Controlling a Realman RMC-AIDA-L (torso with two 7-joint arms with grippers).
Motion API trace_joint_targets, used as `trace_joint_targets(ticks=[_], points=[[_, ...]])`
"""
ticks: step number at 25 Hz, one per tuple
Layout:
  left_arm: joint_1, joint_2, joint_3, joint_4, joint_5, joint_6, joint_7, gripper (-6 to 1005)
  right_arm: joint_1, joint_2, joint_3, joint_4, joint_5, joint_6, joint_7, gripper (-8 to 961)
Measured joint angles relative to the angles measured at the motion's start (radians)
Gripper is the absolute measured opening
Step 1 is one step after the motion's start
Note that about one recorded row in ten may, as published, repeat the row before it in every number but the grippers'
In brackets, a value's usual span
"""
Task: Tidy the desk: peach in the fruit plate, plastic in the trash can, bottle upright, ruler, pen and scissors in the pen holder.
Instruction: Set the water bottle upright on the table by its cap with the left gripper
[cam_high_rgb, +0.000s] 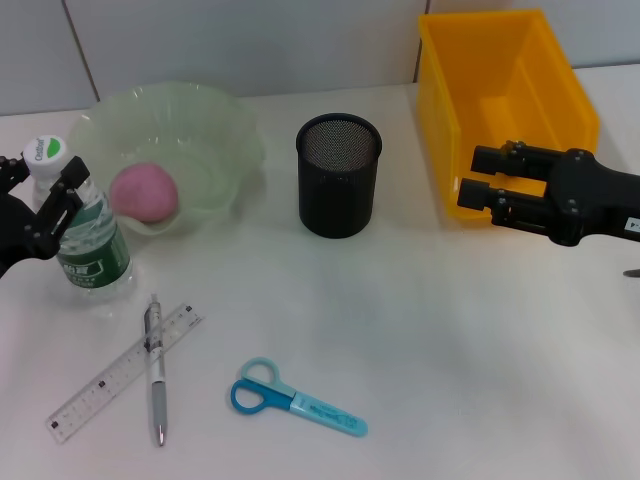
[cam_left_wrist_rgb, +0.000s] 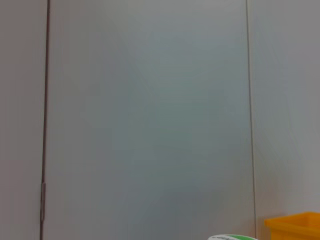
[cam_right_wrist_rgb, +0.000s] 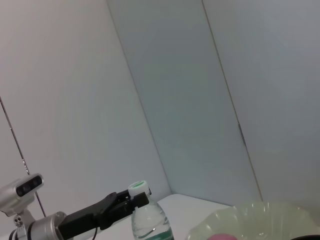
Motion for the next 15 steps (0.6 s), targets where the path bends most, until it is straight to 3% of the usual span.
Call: trace_joint_targets(ticks=[15], points=[[-0.006, -0.002, 0.009, -0.011, -0.001, -0.023, 0.002, 483, 0.004, -0.003, 0.0, 0.002, 0.0, 0.001, 0.01, 606]])
